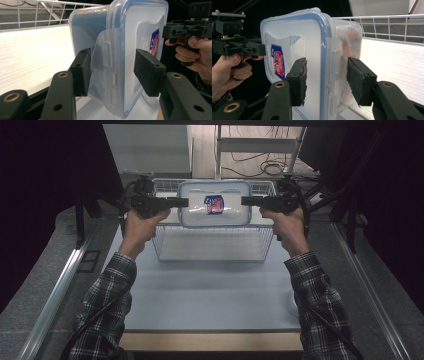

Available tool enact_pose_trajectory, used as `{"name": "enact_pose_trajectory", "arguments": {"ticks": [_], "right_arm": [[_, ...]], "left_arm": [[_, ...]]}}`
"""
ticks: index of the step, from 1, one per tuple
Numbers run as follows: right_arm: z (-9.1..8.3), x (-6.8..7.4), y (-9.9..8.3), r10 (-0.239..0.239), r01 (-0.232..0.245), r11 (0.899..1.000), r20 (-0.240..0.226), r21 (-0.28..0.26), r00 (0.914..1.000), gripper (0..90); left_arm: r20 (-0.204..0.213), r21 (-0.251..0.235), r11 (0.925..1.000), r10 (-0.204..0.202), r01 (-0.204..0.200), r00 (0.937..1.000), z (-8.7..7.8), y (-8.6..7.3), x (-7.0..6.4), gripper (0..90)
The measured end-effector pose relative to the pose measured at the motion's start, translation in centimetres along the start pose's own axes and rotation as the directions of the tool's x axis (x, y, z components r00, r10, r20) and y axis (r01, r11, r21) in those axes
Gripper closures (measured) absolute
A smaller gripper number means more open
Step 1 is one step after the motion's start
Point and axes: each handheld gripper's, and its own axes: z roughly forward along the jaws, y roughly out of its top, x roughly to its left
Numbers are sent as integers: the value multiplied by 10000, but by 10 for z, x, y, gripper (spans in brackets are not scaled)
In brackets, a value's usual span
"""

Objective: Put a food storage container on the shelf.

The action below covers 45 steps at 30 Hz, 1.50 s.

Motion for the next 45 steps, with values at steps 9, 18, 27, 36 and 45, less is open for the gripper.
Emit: {"name": "enact_pose_trajectory", "arguments": {"ticks": [9, 18, 27, 36, 45], "right_arm": [[10, -9, 0, 335, -336, 9992, -49, -222, 9994, 511], [21, -2, 1, -541, 542, 9985, 1413, 36, 9885, 541], [23, -4, 0, -294, 283, 9996, 1609, 91, 9865, 569], [25, -1, 1, -391, 384, 9992, 1903, 76, 9809, 606], [19, 6, -3, -1007, 1077, 9939, 1944, -255, 9757, 641]], "left_arm": [[-318, -105, 9999, -3, 0, 9995, 4, 4, 6, 479], [-510, -231, 9993, -295, 283, 9983, 11, 3, 13, 427], [-1441, -128, 9998, -172, 155, 9894, 14, 9, 13, 389], [-2067, -128, 9997, 177, -207, 9782, 17, 8, 11, 411], [-2022, -583, 9923, 952, -1090, 9747, -2, -6, -8, 558]]}}
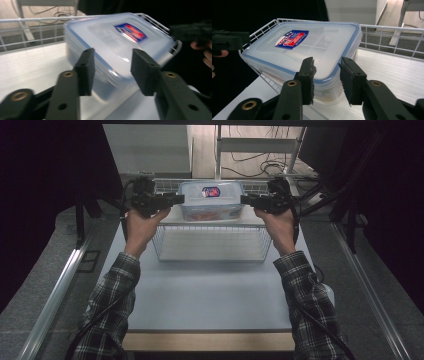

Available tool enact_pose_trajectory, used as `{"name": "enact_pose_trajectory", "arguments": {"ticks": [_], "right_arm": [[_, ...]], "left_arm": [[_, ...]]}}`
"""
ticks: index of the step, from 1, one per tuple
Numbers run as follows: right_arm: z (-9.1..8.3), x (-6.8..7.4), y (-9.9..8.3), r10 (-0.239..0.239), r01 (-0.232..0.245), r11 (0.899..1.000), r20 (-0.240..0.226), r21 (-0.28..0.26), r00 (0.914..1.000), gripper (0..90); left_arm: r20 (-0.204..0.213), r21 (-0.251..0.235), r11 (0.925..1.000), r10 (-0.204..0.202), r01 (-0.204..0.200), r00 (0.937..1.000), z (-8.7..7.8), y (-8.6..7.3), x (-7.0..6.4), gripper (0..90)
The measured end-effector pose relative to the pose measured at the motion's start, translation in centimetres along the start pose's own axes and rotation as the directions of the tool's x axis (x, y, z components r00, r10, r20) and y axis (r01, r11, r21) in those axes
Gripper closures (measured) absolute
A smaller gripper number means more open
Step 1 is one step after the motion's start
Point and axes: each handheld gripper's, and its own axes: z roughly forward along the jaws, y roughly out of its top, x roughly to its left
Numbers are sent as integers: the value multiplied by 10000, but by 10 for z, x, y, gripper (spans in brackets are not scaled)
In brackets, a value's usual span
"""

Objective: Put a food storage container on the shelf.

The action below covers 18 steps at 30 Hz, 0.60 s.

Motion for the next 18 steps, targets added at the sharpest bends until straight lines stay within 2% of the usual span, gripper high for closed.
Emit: {"name": "enact_pose_trajectory", "arguments": {"ticks": [2, 4, 7, 8, 9, 10, 13, 18], "right_arm": [[-2, 0, -1, -59, 59, 10000, 26, -8, 10000, 655], [-6, 1, -2, -179, 179, 9998, 9, -35, 9998, 703], [-13, 4, -7, -614, 615, 9980, 48, -170, 9981, 766], [-17, 7, -11, -969, 971, 9952, 186, -137, 9951, 798], [-17, 7, -11, -969, 971, 9952, 186, -137, 9951, 798], [-21, 9, -15, -1222, 1225, 9924, 202, -152, 9923, 831], [-24, 11, -19, -1462, 1464, 9891, 100, -149, 9892, 854], [-26, 14, -25, -1684, 1684, 9857, 2, -37, 9857, 859]], "left_arm": [[48, -34, 9999, 156, -156, 9999, -3, -5, -4, 584], [79, -185, 9992, 359, -358, 9993, -9, -16, -11, 665], [95, -66, 9981, 614, -613, 9981, -11, -28, -18, 759], [109, 86, 9972, 747, -748, 9971, -10, -33, -19, 800], [160, 180, 9969, 765, -768, 9969, -8, -35, -19, 800], [166, 289, 9967, 750, -755, 9970, -5, -37, -19, 818], [119, 677, 9944, 810, -816, 9966, 7, -40, -15, 825], [-58, 866, 9950, 502, -495, 9987, 23, -39, -9, 838]]}}
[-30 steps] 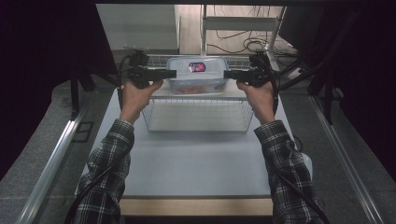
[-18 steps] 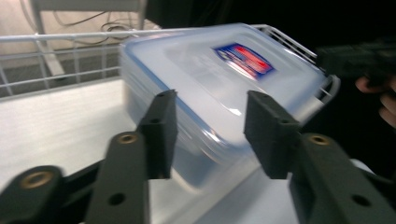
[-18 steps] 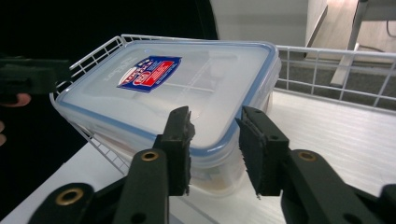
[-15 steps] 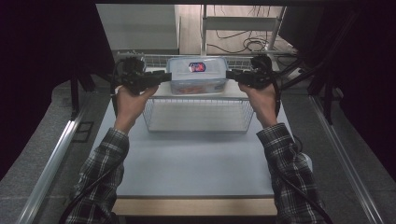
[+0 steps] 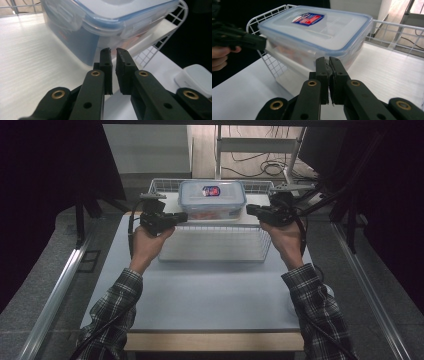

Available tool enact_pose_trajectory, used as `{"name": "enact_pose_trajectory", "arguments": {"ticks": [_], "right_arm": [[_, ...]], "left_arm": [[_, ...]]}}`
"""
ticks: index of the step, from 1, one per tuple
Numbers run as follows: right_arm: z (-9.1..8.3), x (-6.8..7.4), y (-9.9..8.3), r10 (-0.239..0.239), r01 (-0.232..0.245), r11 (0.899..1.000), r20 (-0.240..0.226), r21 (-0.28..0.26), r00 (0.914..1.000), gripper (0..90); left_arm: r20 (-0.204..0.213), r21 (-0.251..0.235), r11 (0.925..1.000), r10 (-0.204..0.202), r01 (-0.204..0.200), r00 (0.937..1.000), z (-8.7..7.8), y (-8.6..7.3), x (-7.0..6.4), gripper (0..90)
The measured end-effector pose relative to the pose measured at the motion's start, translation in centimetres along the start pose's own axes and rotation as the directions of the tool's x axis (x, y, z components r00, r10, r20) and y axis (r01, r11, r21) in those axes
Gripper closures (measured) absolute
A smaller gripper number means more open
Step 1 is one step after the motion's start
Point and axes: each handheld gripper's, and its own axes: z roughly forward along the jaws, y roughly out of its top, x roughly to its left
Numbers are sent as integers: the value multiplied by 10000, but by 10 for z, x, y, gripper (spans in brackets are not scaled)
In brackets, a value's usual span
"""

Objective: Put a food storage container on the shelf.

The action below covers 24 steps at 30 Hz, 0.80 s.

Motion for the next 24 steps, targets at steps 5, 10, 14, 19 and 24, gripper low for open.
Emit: {"name": "enact_pose_trajectory", "arguments": {"ticks": [5, 10, 14, 19, 24], "right_arm": [[-4, 2, -10, 91, -87, 9999, -288, 145, 9995, 831], [-8, 6, -21, 19, -4, 9995, -451, 318, 9990, 761], [-11, 13, -29, -242, 269, 9982, -507, 539, 9984, 691], [-20, 26, -42, -803, 837, 9934, -450, 784, 9958, 571], [-30, 35, -63, -881, 927, 9922, -576, 836, 9944, 402]], "left_arm": [[289, -26, 9999, -97, 97, 9995, -2, -3, 0, 802], [461, 62, 10000, 41, -44, 9989, -11, -13, -7, 698], [421, 153, 9990, 421, -427, 9982, -20, -23, -18, 607], [185, 488, 9923, 1129, -1137, 9934, -28, -37, -34, 455], [-64, 831, 9801, 1817, -1805, 9833, -36, -55, -52, 309]]}}
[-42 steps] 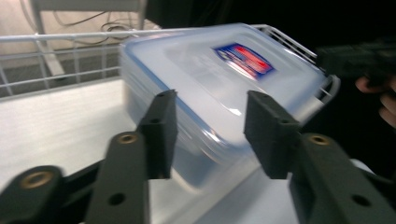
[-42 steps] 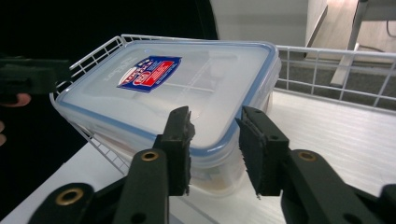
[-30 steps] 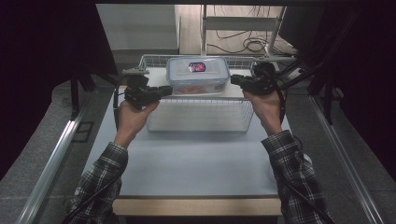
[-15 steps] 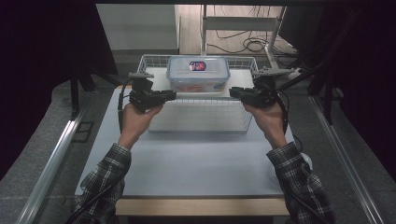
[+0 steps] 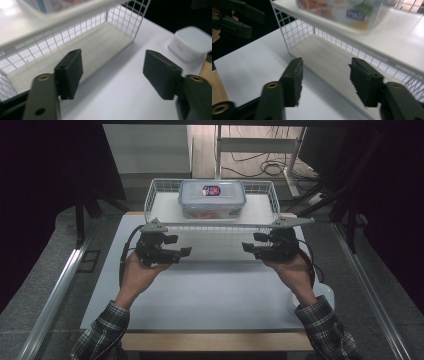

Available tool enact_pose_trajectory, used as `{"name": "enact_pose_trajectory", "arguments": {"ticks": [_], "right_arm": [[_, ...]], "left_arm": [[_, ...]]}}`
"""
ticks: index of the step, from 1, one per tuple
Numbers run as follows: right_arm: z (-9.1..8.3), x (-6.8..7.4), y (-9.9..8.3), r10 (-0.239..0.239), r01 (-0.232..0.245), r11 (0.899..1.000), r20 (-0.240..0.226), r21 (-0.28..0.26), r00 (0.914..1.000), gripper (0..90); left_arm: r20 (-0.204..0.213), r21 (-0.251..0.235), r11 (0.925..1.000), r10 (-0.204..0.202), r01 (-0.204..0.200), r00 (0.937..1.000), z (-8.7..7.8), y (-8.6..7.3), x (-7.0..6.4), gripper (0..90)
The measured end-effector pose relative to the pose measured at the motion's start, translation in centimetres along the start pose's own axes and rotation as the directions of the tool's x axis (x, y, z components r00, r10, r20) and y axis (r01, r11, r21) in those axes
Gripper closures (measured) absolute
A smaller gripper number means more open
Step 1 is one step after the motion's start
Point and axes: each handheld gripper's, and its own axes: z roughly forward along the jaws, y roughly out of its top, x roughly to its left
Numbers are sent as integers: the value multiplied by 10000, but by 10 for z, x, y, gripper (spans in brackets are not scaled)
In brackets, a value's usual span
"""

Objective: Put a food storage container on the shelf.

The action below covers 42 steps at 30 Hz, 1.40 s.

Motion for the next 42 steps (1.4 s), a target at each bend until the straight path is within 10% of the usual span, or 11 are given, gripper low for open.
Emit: {"name": "enact_pose_trajectory", "arguments": {"ticks": [8, 27, 42], "right_arm": [[-7, 10, -31, -314, 313, 9995, -221, -32, 9993, 196], [-14, 22, -102, -54, 54, 9998, -34, 187, 10000, 35], [0, 27, -150, -1, 9, 9972, -106, 742, 9999, 14]], "left_arm": [[-136, 232, 9997, 36, -32, 9999, -7, -29, -16, 184], [253, -74, 9946, -1030, 1032, 9944, -10, -116, -29, 66], [-810, -61, 9980, -627, 624, 9947, 4, -166, -32, 36]]}}
